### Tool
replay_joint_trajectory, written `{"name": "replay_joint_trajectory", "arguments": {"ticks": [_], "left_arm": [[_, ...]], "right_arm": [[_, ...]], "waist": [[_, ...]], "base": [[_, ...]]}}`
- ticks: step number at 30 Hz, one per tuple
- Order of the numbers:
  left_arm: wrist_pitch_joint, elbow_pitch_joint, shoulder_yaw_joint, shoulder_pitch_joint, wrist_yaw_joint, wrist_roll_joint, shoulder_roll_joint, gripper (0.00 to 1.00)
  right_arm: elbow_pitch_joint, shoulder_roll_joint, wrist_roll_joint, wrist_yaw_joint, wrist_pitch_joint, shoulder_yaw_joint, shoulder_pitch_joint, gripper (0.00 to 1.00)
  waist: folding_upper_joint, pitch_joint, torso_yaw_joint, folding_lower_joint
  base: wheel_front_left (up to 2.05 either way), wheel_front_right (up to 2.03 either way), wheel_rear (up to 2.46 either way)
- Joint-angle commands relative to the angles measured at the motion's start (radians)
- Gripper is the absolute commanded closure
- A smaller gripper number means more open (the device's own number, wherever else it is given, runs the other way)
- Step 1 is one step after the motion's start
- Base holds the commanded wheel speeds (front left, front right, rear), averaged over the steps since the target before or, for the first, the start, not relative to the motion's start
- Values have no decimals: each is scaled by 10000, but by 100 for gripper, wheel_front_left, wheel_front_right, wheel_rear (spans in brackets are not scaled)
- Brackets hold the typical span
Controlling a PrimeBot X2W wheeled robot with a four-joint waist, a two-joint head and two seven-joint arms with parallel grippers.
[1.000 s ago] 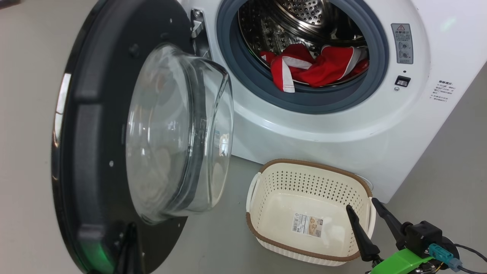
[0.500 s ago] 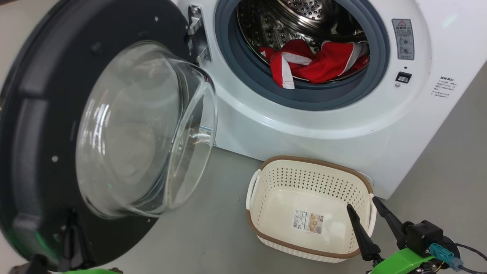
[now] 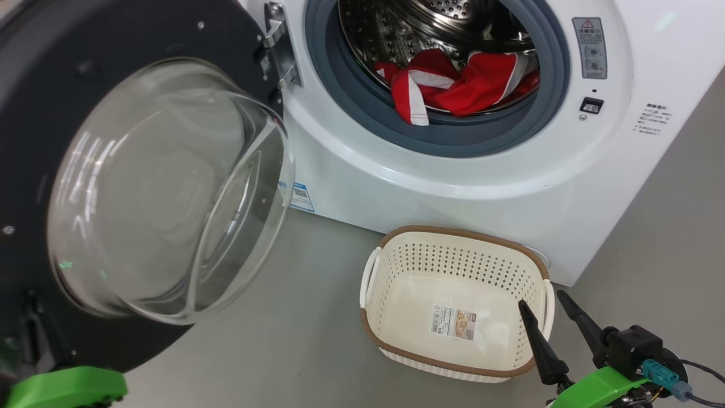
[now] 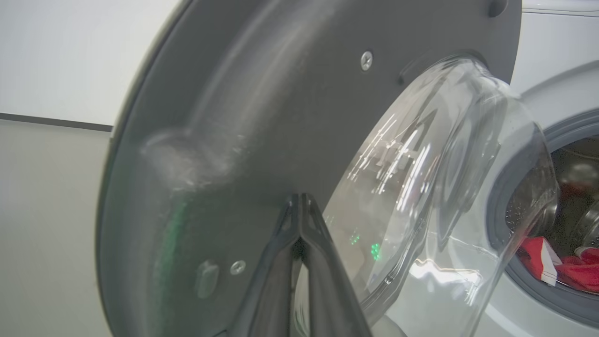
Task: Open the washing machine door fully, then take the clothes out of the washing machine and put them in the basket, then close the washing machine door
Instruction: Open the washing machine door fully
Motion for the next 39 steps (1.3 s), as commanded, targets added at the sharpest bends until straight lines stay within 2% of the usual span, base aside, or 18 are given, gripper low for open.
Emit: {"name": "replay_joint_trajectory", "arguments": {"ticks": [1, 15, 28, 34, 39], "left_arm": [[-63, -70, 659, -490, -39, 131, 446, 100], [-63, 1482, 2241, -1762, -687, 688, 1197, 100], [-63, 2836, 3575, -2839, -1071, 1242, 1768, 100], [-63, 3638, 4106, -3156, -1485, 1418, 2133, 100], [-63, 3964, 4431, -3141, -1899, 1596, 2122, 100]], "right_arm": [[-254, -149, 33, 63, -93, 120, -371, 0], [-347, -245, -38, 63, -93, 12, -565, 0], [-467, -395, -100, 63, -93, -76, -717, 0], [-431, -389, -92, 63, -93, -63, -730, 0], [-384, -310, -68, 63, -93, -62, -657, 0]], "waist": [[0, 46, -67, 0], [0, 462, -538, 0], [0, 854, -919, 0], [0, 795, -1012, 0], [0, 565, -1024, 0]], "base": [[0, 0, 0], [0, 0, 0], [0, 0, 0], [0, 0, 0], [0, 0, 0]]}}
